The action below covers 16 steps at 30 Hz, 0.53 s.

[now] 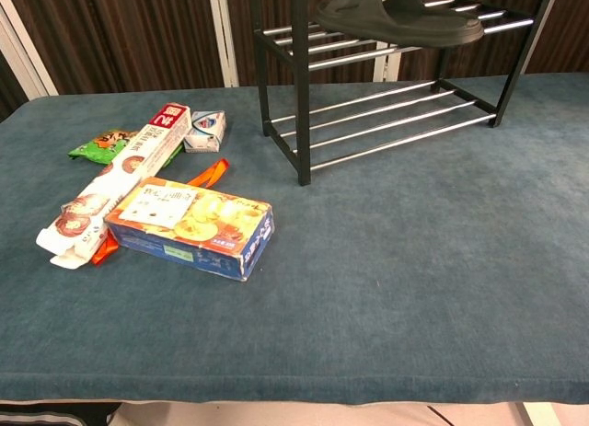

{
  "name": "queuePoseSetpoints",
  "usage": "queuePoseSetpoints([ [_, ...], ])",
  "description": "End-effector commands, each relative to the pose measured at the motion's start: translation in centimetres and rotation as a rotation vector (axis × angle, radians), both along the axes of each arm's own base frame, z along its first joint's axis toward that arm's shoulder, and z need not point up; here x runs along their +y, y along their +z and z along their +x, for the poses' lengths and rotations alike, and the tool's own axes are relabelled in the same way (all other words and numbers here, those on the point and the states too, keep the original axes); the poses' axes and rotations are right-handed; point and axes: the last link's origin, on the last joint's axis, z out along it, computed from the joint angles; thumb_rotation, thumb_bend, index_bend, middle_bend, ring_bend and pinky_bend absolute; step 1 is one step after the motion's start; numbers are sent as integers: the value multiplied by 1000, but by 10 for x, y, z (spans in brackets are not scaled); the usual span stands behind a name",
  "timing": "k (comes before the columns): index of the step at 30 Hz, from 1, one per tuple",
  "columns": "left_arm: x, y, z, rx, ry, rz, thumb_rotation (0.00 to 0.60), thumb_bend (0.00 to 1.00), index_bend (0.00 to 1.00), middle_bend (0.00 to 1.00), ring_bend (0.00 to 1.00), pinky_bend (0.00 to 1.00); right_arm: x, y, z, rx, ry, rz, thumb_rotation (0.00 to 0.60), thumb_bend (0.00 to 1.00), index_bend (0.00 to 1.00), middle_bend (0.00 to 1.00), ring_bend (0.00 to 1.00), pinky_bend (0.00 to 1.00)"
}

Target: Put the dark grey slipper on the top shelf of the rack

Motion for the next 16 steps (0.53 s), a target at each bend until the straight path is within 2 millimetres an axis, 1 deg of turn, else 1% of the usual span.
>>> queuePoseSetpoints([
  [1, 1, 2, 4, 3, 65, 30, 600, 353, 0, 0, 0, 19, 127, -28, -64, 275, -20, -18, 600, 72, 0, 0, 0, 4],
  [3, 1, 1, 2, 4, 89, 25, 600, 354, 0, 0, 0, 18, 138, -34, -71, 232, -28, -3, 600, 72, 0, 0, 0, 0],
  [5, 0, 0, 1, 9, 104, 2, 600, 355, 0, 0, 0, 19, 143, -33, -75, 173, -17, -33, 600, 72, 0, 0, 0, 0],
  [7, -2, 1, 1, 11, 107, -23, 600, 356, 0, 0, 0, 19, 146, -31, -80, 177, -11, -55, 600, 72, 0, 0, 0, 0],
  [16, -5, 2, 4, 15, 77, -49, 600, 356, 0, 0, 0, 19, 147, -31, -83, 162, -3, -46, 600, 72, 0, 0, 0, 0],
])
